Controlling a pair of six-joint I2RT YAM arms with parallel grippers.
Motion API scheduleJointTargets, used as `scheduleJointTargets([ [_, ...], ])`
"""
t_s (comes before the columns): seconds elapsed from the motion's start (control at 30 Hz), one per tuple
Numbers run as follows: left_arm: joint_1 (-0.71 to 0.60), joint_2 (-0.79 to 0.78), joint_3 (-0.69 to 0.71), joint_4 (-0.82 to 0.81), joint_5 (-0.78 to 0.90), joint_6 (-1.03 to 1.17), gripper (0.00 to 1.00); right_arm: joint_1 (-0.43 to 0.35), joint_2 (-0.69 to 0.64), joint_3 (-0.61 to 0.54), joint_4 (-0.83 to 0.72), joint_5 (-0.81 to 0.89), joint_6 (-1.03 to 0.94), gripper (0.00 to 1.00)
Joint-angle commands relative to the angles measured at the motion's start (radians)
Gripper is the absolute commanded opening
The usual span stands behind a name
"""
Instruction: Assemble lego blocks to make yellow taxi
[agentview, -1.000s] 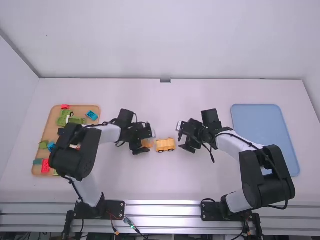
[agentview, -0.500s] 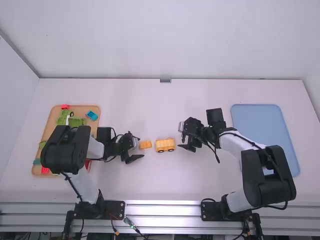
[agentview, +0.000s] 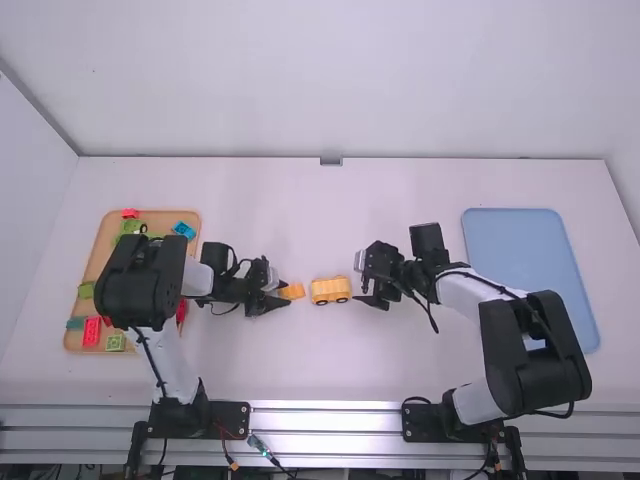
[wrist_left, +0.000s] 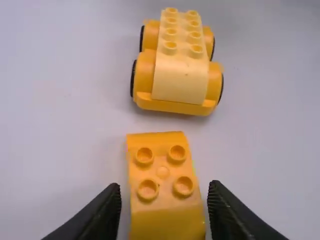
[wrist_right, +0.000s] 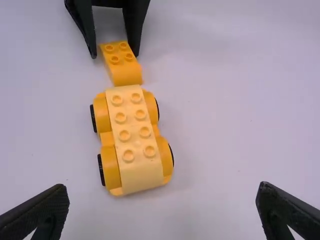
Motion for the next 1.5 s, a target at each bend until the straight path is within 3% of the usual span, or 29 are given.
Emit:
scheduleJointTargets([
  [0.0,-0.005,0.014,0.001,-0.005,0.018,0.042,0.43,0.001,-0.012,-0.006,-0.001,-0.016,0.004,0.99],
  [0.13,-0.013,0.014,-0.03,0.069,0.015,0.04,0.37,0.001,-0.011,-0.006,-0.001,-0.02,0.004,0.99],
  [0.27,-0.013,0.014,-0.074,0.171,-0.017,-0.007,0.54,0.0,-0.011,-0.006,0.0,-0.039,0.004,0.99],
  [0.47,-0.006,0.014,-0.13,0.332,-0.032,-0.103,0.53,0.001,-0.011,-0.006,0.01,-0.039,0.007,0.99],
  [0.7,-0.028,0.014,-0.149,0.385,-0.032,-0.1,0.41,0.001,-0.011,-0.006,0.01,-0.039,0.007,0.99],
  [1.13,-0.046,0.014,-0.075,0.265,-0.061,-0.118,0.34,0.001,-0.011,-0.006,0.007,-0.039,0.007,0.99],
  [1.23,-0.047,0.014,-0.076,0.269,-0.062,-0.118,0.24,0.001,-0.011,-0.006,0.007,-0.039,0.008,0.99],
  [1.3,-0.045,0.014,-0.076,0.27,-0.061,-0.118,0.12,0.001,-0.011,-0.006,0.007,-0.039,0.008,0.99],
  [1.47,-0.046,-0.011,-0.052,0.27,-0.061,-0.169,0.02,0.001,-0.005,-0.011,0.014,-0.066,0.003,0.99],
])
